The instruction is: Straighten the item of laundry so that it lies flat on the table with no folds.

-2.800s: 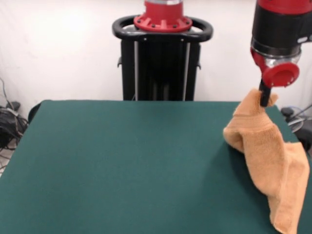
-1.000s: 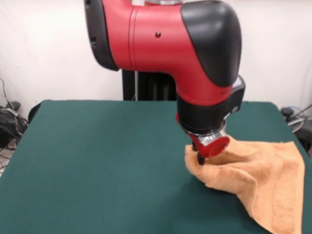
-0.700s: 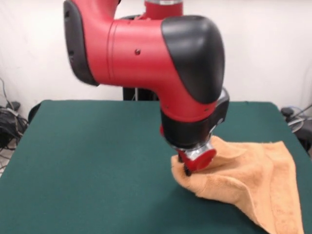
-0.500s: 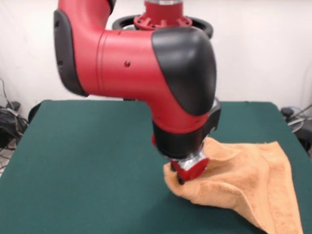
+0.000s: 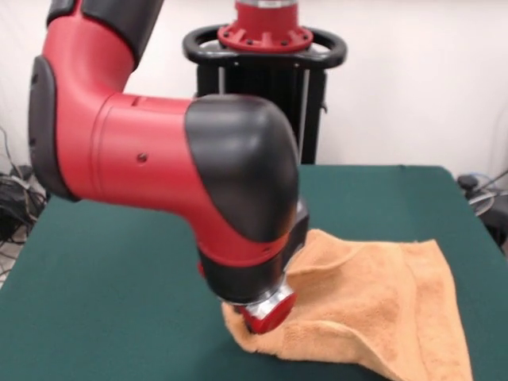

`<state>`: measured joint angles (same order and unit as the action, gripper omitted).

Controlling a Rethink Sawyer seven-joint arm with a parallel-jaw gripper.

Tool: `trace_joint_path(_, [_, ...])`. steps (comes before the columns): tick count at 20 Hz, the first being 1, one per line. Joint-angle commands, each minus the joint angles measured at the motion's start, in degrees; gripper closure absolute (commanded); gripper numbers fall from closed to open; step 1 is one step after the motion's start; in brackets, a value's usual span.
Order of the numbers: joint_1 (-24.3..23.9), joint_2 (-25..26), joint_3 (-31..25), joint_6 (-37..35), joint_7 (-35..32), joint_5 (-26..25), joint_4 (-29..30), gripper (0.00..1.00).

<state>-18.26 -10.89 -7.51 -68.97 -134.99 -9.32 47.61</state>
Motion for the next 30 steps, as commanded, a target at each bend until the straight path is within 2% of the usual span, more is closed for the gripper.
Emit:
trace_joint_path(1, [-1.07,3.43,-3.90,-3.01,11.92,-3.14,-6.89,1.00])
trace_joint_path(6, [-0.52,4.02,-2.92,-3.74,13.38,-3.88,-9.61,1.00])
trace_joint_path(8, [-0.52,3.65,-2.95,-2.33,15.63,-4.58,-8.93,1.00])
trace_joint_path(9, [-0.49,3.34,-2.97,-1.54,16.58,-4.87,-8.34,0.00])
trace_joint_path(13, [0.56,2.68,-1.43,-2.12,17.32,-6.96,-8.82,0.00])
trace_joint_path(18, [1.91,2.71,-0.34,-1.75,13.91,-9.31,-11.41,0.00])
trace_joint_path(22, [2.41,1.54,-0.59,-1.80,12.82,-9.68,-10.42,0.00])
trace_joint_path(24, [2.98,-1.12,-0.05,-2.06,11.67,-9.08,-6.81,0.00])
trace_joint_path(28, [5.15,-8.29,1.63,0.52,7.03,-7.52,5.96,0.00])
trace_joint_path(30, [6.26,-11.00,2.12,2.53,4.87,-7.37,10.49,0.00])
